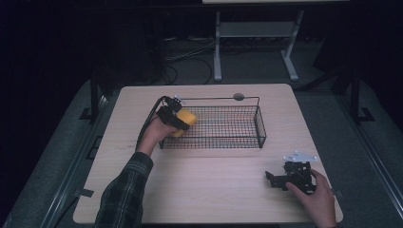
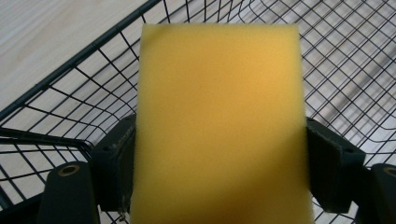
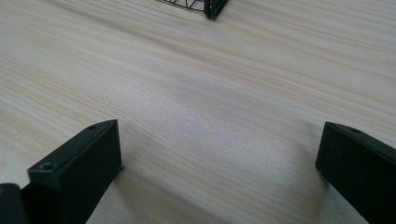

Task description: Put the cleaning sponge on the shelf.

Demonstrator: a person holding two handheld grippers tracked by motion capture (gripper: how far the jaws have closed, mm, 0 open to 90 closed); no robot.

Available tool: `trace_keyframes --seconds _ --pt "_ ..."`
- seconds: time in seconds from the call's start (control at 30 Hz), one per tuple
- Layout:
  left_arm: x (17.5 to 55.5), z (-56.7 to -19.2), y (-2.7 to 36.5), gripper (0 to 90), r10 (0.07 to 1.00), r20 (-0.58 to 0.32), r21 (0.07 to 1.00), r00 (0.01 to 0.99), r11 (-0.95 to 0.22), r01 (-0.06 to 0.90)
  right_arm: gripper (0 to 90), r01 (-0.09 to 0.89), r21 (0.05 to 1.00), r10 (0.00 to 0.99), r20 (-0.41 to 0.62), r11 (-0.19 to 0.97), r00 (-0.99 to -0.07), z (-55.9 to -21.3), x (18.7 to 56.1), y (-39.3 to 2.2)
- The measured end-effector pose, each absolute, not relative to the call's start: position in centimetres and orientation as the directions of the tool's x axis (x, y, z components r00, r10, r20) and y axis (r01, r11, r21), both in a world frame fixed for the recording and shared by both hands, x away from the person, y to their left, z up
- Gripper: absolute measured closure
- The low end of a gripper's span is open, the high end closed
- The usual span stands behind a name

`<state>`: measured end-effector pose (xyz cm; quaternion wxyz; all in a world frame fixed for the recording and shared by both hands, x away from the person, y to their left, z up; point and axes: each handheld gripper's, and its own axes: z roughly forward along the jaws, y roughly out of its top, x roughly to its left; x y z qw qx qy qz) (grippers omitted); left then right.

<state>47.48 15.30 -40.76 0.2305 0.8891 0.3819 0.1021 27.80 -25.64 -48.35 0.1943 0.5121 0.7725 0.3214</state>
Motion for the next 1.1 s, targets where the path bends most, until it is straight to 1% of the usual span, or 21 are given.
trace_keyframes --seconds 0.27,1.1 --pt "47.44 -41.1 15.12 22.3 0.721 0.009 0.458 0.693 -0.619 0.638 0.0 0.666 0.696 0.916 0.029 0.27 -0.401 -48.35 27.8 -25.65" --pt "47.29 -41.3 15.35 19.6 0.721 -0.002 0.463 0.693 -0.613 0.64 0.0 0.666 0.696 0.916 0.029 0.269 -0.4 -48.35 27.8 -25.64"
